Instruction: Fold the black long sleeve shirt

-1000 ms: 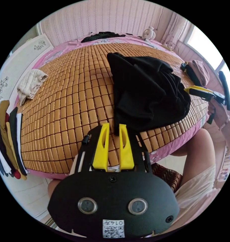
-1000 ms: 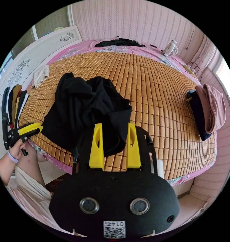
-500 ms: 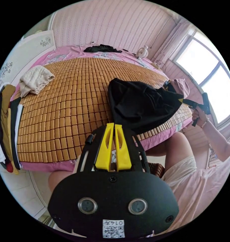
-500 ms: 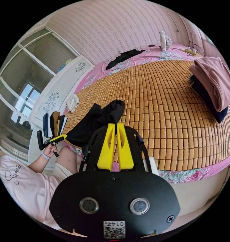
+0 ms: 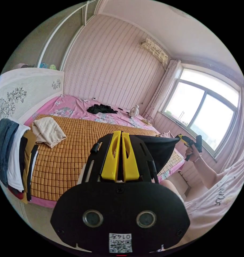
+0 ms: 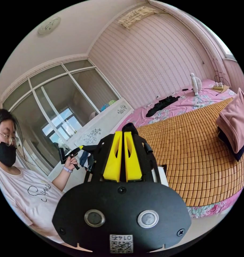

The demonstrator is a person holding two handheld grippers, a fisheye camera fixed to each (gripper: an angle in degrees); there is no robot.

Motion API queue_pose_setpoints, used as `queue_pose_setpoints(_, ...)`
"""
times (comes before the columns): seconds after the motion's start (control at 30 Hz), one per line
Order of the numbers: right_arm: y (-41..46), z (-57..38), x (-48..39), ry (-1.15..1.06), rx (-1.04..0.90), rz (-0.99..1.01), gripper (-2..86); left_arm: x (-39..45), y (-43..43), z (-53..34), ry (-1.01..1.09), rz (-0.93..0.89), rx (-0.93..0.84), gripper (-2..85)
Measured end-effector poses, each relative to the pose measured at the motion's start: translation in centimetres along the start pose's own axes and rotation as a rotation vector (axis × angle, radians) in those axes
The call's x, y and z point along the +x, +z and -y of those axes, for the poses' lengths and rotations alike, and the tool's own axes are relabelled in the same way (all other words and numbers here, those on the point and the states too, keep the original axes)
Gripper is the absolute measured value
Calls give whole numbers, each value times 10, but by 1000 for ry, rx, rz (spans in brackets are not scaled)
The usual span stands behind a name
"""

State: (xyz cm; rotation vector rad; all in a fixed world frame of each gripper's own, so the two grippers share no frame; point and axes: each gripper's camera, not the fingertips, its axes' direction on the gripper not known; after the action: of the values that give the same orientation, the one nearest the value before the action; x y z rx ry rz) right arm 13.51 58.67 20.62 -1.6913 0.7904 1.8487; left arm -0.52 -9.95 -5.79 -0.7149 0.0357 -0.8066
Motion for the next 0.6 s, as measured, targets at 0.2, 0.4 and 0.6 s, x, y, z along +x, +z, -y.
queue_pose_setpoints(0.2, -97, 44, -113, -292, 272, 75, 4, 41, -120, 54, 74, -178, 350, -10)
queue_pose_setpoints(0.4, -183, 94, -247, -635, 497, -33, 4, 110, -237, 138, 296, -194, 654, -10)
queue_pose_setpoints(0.6, -239, 114, -360, -861, 642, -76, 3, 169, -335, 179, 419, -133, 900, -10)
